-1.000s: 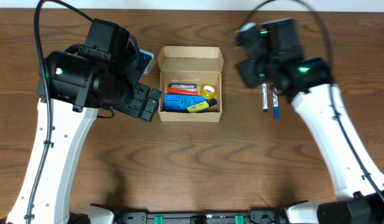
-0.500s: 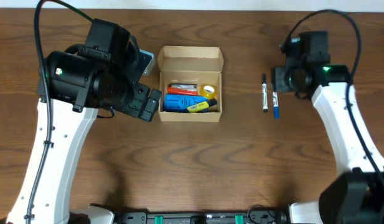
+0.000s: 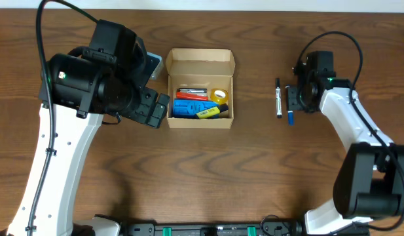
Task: Pack container
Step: 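Grasp the blue-capped whiteboard marker with the right gripper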
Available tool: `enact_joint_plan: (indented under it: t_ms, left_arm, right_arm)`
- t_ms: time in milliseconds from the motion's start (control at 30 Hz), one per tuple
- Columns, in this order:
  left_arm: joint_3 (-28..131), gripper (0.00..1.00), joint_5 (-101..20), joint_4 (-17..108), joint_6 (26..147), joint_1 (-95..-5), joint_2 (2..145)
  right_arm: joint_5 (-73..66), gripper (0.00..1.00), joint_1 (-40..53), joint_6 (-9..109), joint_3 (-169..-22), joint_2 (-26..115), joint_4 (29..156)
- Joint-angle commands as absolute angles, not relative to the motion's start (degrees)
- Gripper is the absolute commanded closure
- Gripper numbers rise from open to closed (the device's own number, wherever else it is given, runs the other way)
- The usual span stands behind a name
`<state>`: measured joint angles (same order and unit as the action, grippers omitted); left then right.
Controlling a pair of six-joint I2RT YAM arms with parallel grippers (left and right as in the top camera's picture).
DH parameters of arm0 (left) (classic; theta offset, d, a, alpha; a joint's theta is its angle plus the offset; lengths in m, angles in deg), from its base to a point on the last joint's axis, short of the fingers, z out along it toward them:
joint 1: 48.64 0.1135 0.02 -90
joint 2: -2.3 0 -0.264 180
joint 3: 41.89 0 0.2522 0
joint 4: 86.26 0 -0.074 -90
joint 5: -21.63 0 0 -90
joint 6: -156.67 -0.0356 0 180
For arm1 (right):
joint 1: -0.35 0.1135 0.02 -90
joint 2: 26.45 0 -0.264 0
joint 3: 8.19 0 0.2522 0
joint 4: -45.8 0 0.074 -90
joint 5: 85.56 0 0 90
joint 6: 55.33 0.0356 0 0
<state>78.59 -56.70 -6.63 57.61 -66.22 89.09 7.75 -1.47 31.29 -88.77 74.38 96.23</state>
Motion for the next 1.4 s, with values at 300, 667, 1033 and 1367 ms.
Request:
enact_joint_plan:
  t_ms: [300,667,1033,1367]
  left_arm:
    - [78.9,0.05,-56.5,-6.8,57.0,-66.3,88.8]
    - [78.9,0.05,-56.5,-6.8,57.0,-66.3,88.8]
    - [78.9,0.05,-56.5,-6.8,57.0,-66.3,88.8]
    - [78.9,0.05,-56.5,-6.8,57.0,-66.3,88.8]
  right_arm:
    - [6.7,0.54,-2.4,27.2,-88.2,80.5,93.5]
    - [6.5,0.63,-2.7,26.9,-88.2,84.2,91.6]
    - [6.5,0.79,-2.7,26.9,-88.2,84.2,90.2]
    - [5.5,0.94,-2.6,28.0,-95.2,83.4,94.3]
